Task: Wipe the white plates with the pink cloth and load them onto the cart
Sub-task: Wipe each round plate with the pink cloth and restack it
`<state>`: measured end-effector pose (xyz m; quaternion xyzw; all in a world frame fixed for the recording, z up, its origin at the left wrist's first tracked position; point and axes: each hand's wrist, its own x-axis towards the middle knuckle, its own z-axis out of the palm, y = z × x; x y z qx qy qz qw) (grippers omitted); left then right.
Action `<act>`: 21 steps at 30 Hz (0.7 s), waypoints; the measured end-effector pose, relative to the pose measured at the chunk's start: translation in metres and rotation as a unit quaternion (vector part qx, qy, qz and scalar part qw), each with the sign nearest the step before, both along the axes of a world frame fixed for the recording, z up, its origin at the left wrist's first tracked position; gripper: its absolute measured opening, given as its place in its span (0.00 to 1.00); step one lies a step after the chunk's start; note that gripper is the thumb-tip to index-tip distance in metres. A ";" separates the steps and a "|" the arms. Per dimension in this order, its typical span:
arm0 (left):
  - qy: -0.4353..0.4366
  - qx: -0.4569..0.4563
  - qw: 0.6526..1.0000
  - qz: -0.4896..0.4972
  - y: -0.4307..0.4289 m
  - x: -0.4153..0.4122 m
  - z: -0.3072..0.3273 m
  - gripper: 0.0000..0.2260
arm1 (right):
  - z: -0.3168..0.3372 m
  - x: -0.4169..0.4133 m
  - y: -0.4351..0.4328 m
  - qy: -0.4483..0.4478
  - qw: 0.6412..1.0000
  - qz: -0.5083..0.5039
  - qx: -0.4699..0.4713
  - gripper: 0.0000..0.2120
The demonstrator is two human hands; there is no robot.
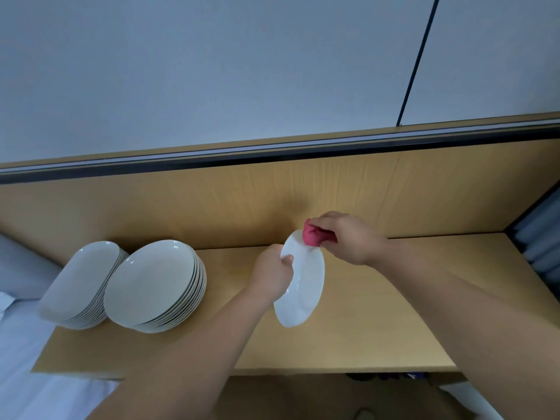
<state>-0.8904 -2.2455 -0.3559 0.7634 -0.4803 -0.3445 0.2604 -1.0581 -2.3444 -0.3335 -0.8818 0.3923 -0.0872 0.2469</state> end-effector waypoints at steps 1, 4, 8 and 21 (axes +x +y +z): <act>-0.008 0.002 1.000 0.001 0.001 0.005 0.001 0.06 | -0.004 0.006 -0.002 0.003 1.000 0.004 0.004 0.24; -0.044 0.003 0.999 -0.024 0.003 0.028 -0.001 0.11 | -0.014 0.024 -0.005 0.004 1.000 0.018 0.008 0.26; -0.070 -0.007 0.994 -0.086 0.009 0.053 -0.009 0.15 | -0.029 0.052 -0.010 -0.004 0.999 0.043 0.014 0.26; 0.007 0.037 0.998 -0.053 0.037 0.102 -0.059 0.20 | -0.087 0.112 -0.022 0.054 0.989 0.101 0.096 0.25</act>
